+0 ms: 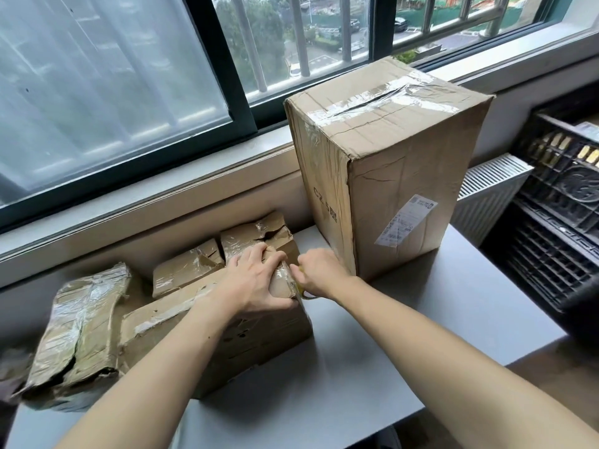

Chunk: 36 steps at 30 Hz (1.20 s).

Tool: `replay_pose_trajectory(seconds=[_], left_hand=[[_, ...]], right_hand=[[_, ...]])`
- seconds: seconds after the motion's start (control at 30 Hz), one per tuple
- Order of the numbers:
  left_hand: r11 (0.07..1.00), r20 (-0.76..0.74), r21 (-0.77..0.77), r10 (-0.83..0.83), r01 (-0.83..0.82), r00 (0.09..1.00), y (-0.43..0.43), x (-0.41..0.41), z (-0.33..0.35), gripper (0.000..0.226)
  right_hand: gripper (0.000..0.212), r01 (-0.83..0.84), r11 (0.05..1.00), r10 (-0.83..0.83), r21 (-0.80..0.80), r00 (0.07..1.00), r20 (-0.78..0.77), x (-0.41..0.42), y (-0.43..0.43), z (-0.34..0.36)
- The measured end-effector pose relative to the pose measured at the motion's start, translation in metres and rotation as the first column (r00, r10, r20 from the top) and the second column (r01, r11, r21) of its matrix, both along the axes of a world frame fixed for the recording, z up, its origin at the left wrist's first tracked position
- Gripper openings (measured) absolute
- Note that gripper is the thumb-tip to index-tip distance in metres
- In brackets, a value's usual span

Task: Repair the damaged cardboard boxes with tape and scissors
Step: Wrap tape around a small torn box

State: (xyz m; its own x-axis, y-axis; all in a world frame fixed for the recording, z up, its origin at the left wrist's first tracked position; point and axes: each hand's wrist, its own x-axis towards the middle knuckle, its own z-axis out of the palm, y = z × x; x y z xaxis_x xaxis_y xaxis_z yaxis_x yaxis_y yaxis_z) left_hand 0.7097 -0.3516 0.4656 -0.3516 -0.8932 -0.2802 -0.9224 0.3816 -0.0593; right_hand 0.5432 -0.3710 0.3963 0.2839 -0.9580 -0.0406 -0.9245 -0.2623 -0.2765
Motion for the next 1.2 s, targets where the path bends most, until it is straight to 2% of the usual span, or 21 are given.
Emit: replay_pose_trajectory(seconds=[0.17, 0.23, 0.33, 0.4, 0.47, 0.6, 0.67, 0.73, 0.8, 0.87, 0.93, 1.0, 1.07, 1.13, 1.2], left_hand=[[1.000, 0.011, 0.001, 0.001, -0.001, 1.000, -0.001, -0.001, 0.001, 0.119], [1.000, 0.019, -0.001, 0.000, 0.000, 1.000, -0.001, -0.003, 0.001, 0.122], [1.000, 0.017, -0.012, 0.001, -0.001, 1.000, -0.001, -0.004, -0.001, 0.128], [1.000, -0.014, -0.007, 0.006, -0.006, 1.000, -0.001, -0.003, 0.000, 0.131], [1.000, -0.041, -0.002, 0.010, -0.010, 0.999, -0.002, -0.002, 0.000, 0.134], [1.000, -0.043, 0.006, 0.004, -0.004, 0.999, -0.004, 0.002, -0.001, 0.142], [1.000, -0.062, -0.013, -0.020, 0.019, 0.998, -0.004, 0.008, -0.003, 0.146], [0.999, -0.072, -0.029, -0.032, 0.030, 0.997, -0.001, 0.019, -0.003, 0.144], [0.999, -0.073, -0.034, -0.017, 0.014, 0.997, 0.004, 0.033, -0.002, 0.143], [0.999, -0.068, -0.047, 0.013, -0.016, 0.998, 0.012, 0.052, -0.001, 0.141], [0.997, -0.079, -0.039, 0.058, -0.062, 0.995, 0.022, 0.072, 0.002, 0.139], [0.992, -0.097, -0.019, 0.122, -0.125, 0.988, 0.030, 0.089, 0.005, 0.138], [0.984, -0.103, -0.020, 0.176, -0.179, 0.979, 0.037, 0.105, 0.003, 0.135], [0.972, -0.108, -0.023, 0.229, -0.233, 0.967, 0.042, 0.122, -0.002, 0.128], [0.964, -0.111, -0.019, 0.262, -0.266, 0.959, 0.049, 0.138, -0.006, 0.123]], right_hand=[[0.030, -0.070, 0.998, 0.070, -0.004, 0.995, -0.071, 0.013, 0.000, -0.001], [0.041, -0.133, 0.991, 0.134, 0.023, 0.988, -0.080, 0.017, 0.000, 0.000], [0.059, -0.152, 0.984, 0.147, 0.095, 0.988, 0.050, 0.014, -0.002, -0.004], [0.048, -0.113, 0.988, 0.093, 0.104, 0.979, 0.182, 0.012, -0.005, -0.004], [0.032, -0.088, 0.995, 0.075, 0.046, 0.967, 0.244, 0.014, -0.005, -0.001], [0.028, -0.047, 0.993, 0.012, 0.111, 0.954, 0.298, 0.012, -0.002, 0.008], [0.027, 0.010, 0.999, -0.020, 0.034, 0.950, 0.313, 0.008, -0.005, 0.015], [0.027, 0.049, 0.996, -0.016, -0.074, 0.920, 0.392, 0.009, -0.007, 0.027], [0.028, -0.026, 0.994, 0.075, -0.109, 0.878, 0.473, 0.019, -0.002, 0.040], [0.033, -0.148, 0.979, 0.193, -0.139, 0.895, 0.402, 0.034, 0.005, 0.047], [0.048, -0.264, 0.946, 0.302, -0.189, 0.929, 0.214, 0.051, 0.009, 0.045], [0.070, -0.347, 0.926, 0.356, -0.146, 0.934, 0.039, 0.066, 0.011, 0.043], [0.082, -0.360, 0.926, 0.355, -0.114, 0.933, -0.061, 0.076, 0.011, 0.040], [0.082, -0.345, 0.934, 0.337, -0.095, 0.938, -0.085, 0.081, 0.010, 0.042], [0.070, -0.342, 0.937, 0.333, -0.071, 0.936, -0.111, 0.082, 0.008, 0.041]])
